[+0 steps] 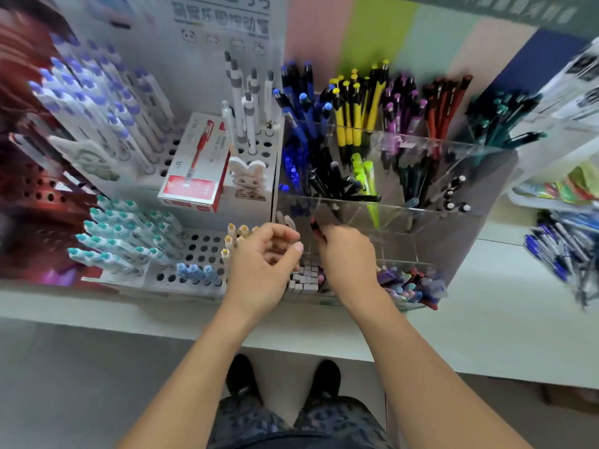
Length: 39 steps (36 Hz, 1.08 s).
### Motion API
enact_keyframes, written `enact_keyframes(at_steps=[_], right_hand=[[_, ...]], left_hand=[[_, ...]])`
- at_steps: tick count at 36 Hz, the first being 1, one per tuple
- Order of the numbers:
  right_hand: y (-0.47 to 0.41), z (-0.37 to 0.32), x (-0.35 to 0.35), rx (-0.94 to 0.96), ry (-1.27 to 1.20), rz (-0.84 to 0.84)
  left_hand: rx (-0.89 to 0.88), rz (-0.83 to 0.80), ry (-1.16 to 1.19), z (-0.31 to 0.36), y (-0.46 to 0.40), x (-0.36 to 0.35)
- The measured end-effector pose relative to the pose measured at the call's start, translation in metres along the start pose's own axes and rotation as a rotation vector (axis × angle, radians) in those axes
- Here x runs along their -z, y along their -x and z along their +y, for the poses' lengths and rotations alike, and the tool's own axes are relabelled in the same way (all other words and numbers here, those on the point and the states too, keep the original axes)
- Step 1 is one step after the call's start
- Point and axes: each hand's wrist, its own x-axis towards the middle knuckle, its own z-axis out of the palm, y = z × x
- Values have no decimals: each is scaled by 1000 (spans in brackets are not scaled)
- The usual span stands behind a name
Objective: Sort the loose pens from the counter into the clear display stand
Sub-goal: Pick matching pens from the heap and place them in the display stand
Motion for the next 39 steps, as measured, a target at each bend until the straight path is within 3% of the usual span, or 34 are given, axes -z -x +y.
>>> enact_keyframes(at_steps=[4,10,21,31,39], right_hand=[[-1,2,13,-39,-61,-42],[40,52,64,-44,-358,202],[115,278,129,-671,-742,520],[180,512,141,-839,-677,281],[141,594,142,-888,-736,95]], left_hand=[[12,-71,1,-9,1,-7],[-1,-166,10,-4,1,-51],[-31,-557,-184,17,47,-274],[298,-570,-287,-23,105,-518],[467,-362,-229,-28,77,-590]])
